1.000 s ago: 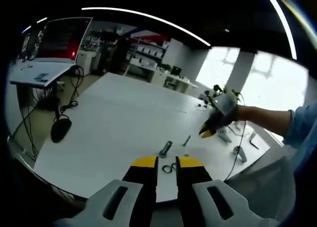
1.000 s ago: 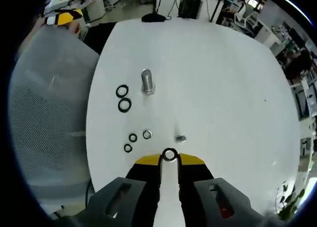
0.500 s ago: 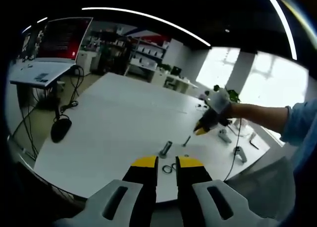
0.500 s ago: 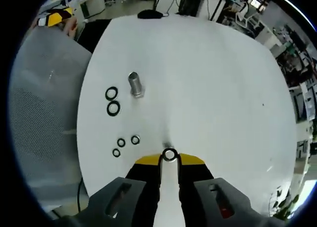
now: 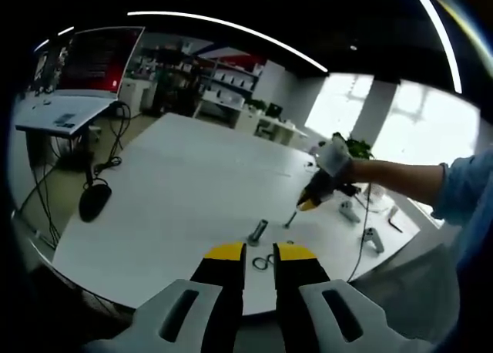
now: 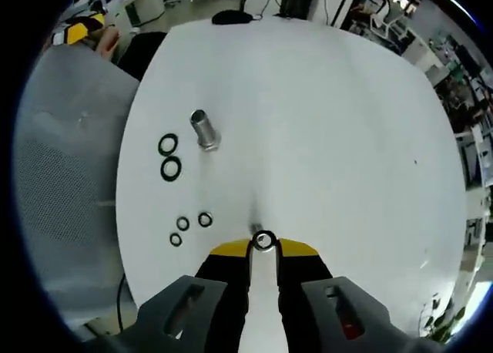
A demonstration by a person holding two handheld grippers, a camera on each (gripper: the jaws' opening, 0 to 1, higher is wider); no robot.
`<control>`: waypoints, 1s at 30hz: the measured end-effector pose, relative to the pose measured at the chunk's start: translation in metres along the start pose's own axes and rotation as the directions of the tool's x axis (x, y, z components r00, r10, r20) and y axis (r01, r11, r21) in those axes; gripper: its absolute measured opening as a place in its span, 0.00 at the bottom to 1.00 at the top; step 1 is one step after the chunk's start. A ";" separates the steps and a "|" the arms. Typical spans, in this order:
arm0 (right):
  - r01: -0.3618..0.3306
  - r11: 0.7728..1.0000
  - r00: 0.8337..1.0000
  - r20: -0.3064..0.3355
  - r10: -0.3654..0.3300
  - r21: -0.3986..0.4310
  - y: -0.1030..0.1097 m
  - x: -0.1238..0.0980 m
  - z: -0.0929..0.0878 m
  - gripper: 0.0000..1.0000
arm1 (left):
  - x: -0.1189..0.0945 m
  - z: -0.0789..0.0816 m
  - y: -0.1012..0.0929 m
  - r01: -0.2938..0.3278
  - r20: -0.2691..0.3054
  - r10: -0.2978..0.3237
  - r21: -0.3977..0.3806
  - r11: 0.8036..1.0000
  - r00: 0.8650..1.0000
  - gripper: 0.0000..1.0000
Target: Place the washer onto the threaded stud by aligning its center hole with the stud, sliding it down to the base, and recovering from edge contact or off-axis alignment until the washer reaches the visible bottom stop.
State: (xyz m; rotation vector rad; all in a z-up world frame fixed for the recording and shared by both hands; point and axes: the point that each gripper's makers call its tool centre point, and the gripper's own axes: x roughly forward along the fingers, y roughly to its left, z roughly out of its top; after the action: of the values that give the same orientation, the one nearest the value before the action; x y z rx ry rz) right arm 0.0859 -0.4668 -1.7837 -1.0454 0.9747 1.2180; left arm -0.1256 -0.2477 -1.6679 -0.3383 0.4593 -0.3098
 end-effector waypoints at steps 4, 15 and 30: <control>-0.020 1.000 1.000 -0.003 0.020 0.005 0.001 0.003 0.000 0.13 | 0.000 0.000 0.000 -0.001 0.001 0.001 -0.002 1.000 1.000 0.12; -0.040 0.999 0.999 -0.029 0.040 -0.001 0.003 0.009 -0.004 0.13 | 0.000 -0.001 0.000 0.000 -0.004 0.000 0.000 1.000 1.000 0.12; -0.052 0.999 0.996 -0.065 0.052 0.012 0.007 0.031 -0.010 0.13 | 0.000 -0.001 0.000 0.003 -0.008 -0.003 0.002 1.000 1.000 0.12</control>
State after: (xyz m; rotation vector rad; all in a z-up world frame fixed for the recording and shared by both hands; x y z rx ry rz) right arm 0.0818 -0.4686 -1.8164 -1.0633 1.0638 1.2261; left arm -0.1259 -0.2484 -1.6690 -0.3359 0.4662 -0.3146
